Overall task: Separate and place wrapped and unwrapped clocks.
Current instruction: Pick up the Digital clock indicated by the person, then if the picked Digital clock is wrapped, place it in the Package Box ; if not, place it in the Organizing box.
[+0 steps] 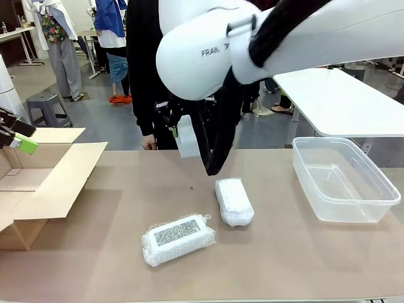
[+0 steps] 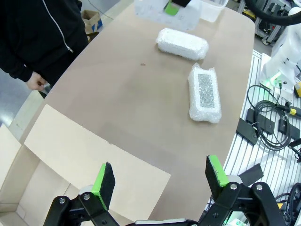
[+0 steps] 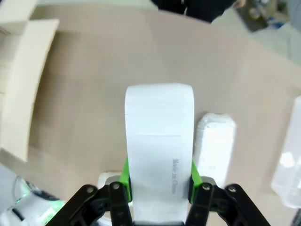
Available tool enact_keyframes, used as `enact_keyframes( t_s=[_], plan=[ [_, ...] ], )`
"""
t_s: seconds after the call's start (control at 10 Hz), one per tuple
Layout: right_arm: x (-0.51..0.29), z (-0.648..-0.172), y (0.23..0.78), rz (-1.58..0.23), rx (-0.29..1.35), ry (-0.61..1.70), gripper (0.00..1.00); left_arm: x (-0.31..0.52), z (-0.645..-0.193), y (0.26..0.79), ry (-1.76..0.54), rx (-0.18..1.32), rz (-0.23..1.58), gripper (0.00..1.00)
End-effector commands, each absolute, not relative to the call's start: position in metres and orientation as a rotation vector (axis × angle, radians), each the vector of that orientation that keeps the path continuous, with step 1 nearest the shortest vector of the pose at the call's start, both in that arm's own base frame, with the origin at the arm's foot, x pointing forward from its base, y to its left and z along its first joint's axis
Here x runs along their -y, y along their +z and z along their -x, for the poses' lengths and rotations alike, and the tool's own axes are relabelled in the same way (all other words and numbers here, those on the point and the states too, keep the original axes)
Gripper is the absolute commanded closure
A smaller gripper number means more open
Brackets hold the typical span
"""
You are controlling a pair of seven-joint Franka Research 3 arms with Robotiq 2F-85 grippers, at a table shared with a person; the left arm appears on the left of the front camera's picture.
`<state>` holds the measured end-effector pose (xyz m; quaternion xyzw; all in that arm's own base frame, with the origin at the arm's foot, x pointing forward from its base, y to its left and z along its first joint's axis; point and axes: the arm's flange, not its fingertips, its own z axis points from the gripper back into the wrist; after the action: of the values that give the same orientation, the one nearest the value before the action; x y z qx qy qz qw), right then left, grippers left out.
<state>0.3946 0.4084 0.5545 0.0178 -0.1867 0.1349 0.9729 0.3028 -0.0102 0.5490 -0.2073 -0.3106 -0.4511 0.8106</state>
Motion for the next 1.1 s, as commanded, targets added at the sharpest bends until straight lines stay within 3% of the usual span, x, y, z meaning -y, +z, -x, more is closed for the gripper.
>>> enact_keyframes(
  t_s=[0.0,0.3,0.4,1.0],
  plan=[
    [-0.39,-0.374,0.564,-0.046,0.418,0.296,0.77,0.008,-0.304,0.548,-0.976,0.672,0.457,0.0],
    [-0.386,-0.401,0.556,-0.099,0.421,0.273,0.77,0.008,-0.304,0.548,-0.976,0.672,0.457,0.0],
    [-0.396,-0.372,0.579,-0.043,0.443,0.274,0.77,0.008,-0.304,0.548,-0.976,0.672,0.457,0.0],
    [-0.396,-0.372,0.579,-0.043,0.443,0.274,0.77,0.008,-0.304,0.548,-0.976,0.672,0.457,0.0]
  ],
)
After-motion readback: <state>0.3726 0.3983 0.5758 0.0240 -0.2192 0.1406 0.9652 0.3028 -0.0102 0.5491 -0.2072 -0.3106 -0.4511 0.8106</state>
